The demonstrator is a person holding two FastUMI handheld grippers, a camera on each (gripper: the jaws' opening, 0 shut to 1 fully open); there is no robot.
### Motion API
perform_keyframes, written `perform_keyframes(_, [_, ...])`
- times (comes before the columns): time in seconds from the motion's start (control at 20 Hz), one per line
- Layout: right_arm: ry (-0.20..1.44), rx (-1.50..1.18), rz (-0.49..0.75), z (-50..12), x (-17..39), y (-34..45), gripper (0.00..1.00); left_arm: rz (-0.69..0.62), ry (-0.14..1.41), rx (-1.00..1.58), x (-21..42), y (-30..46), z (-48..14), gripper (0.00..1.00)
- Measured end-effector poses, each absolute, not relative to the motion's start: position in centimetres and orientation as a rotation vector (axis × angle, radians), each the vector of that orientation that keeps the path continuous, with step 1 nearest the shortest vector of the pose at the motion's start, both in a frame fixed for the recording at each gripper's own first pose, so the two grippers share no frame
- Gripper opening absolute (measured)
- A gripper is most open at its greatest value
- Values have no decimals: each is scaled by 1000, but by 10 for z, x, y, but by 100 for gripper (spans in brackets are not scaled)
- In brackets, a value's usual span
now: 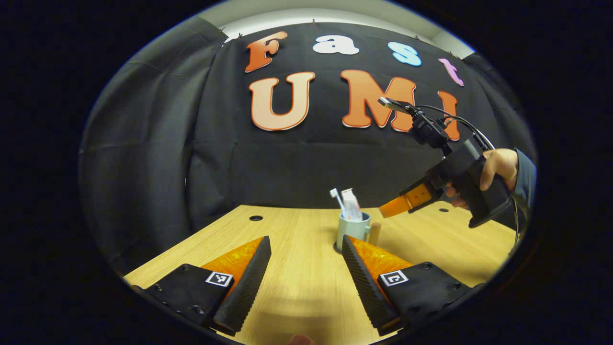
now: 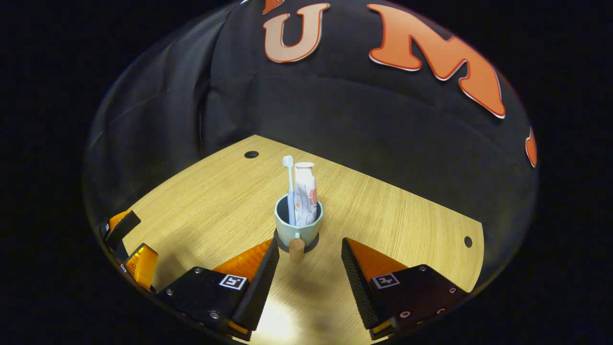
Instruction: Put the toothbrush and toothpaste on the desktop into the cup, then pick up the cup and place it on the coaster on the desktop.
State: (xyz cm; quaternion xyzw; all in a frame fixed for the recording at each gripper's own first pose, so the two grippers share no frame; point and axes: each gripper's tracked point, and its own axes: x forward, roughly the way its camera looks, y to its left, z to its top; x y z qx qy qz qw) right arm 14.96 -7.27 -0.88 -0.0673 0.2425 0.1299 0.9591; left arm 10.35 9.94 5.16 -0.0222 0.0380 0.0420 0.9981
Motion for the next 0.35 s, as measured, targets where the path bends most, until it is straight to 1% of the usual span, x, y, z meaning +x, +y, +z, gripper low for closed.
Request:
perform_keyframes(0.1, [427, -133, 239, 4, 133, -91, 81, 68, 53, -46, 106, 82, 67, 96])
perform_keyframes(0.35, [212, -128, 119, 39, 95, -149, 85, 26, -27, -69, 100, 45, 102, 95])
